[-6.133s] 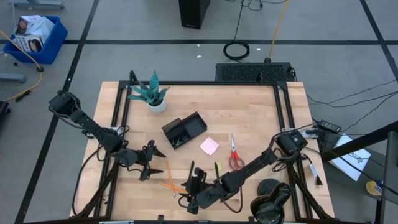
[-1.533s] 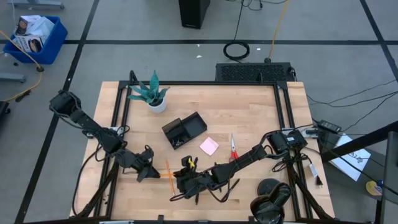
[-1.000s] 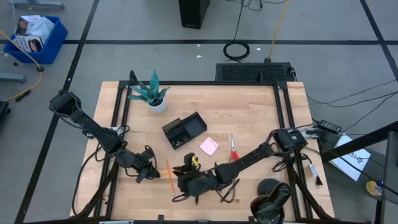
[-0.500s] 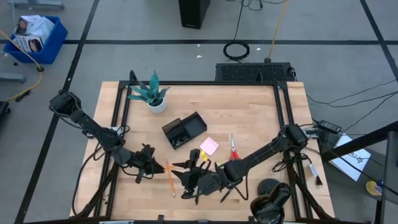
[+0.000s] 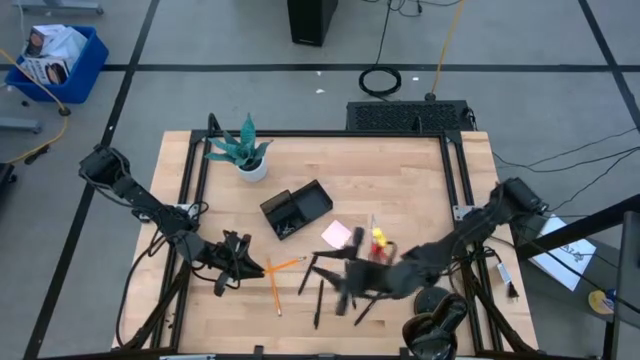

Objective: Pick and place office supplies into organizer
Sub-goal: Put the orange pencil into the black desk organizer

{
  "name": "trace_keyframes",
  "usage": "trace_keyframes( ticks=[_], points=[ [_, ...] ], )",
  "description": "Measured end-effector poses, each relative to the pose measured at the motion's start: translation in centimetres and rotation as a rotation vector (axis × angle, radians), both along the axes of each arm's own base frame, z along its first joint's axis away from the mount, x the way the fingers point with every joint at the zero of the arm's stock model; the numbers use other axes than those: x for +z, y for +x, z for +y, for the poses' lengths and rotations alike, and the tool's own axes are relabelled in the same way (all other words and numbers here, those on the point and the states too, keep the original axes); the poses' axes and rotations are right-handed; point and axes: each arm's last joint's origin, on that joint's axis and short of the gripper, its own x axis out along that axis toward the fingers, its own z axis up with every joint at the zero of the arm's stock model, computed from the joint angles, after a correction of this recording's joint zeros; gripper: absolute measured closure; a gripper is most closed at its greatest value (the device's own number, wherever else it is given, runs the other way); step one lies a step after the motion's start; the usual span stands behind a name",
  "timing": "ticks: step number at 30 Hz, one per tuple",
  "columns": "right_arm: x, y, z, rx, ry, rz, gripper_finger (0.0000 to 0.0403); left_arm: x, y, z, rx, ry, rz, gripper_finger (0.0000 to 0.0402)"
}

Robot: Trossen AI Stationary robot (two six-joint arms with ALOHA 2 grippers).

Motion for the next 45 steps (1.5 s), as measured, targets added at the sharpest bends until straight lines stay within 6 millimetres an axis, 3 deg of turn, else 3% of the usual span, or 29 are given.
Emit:
trace_keyframes(
  ticks=[4,7,10,12,17,22,29,35,45],
  points=[
    [-5.3,-4.2,-1.4,0.106,0.122,-0.205,0.0266,0.1,0.0,0.0,-0.002,0.01,-0.018,0.0381],
    [-9.4,-6.5,-3.8,0.152,0.306,-0.34,0.025,0.2,0.0,0.0,0.001,0.008,-0.024,0.0389],
    [-12.7,-6.4,-6.4,0.129,0.436,-0.361,0.0222,0.4,0.1,0.1,0.004,-0.004,-0.039,0.0388],
    [-13.7,-5.2,-7.3,0.161,0.499,-0.371,0.0199,0.4,0.1,0.1,0.007,-0.006,-0.046,0.0382],
    [-14.2,-1.3,-8.1,0.259,0.519,-0.322,0.0136,0.5,0.1,0.1,0.015,0.006,-0.061,0.0372],
    [-12.7,0.9,-8.0,0.306,0.554,-0.296,0.0103,0.5,0.2,0.2,0.022,0.008,-0.058,0.0379],
    [-11.6,2.9,-7.1,0.301,0.53,-0.195,0.0104,0.5,0.2,0.2,0.035,0.0,-0.052,0.0378],
    [-11.4,3.4,-6.5,0.4,0.51,-0.267,0.011,0.5,0.2,0.2,0.044,-0.003,-0.052,0.0382],
    [-10.8,5.1,-7.4,0.37,0.55,-0.288,0.011,0.5,0.2,0.3,0.061,-0.001,-0.052,0.0377]
  ],
)
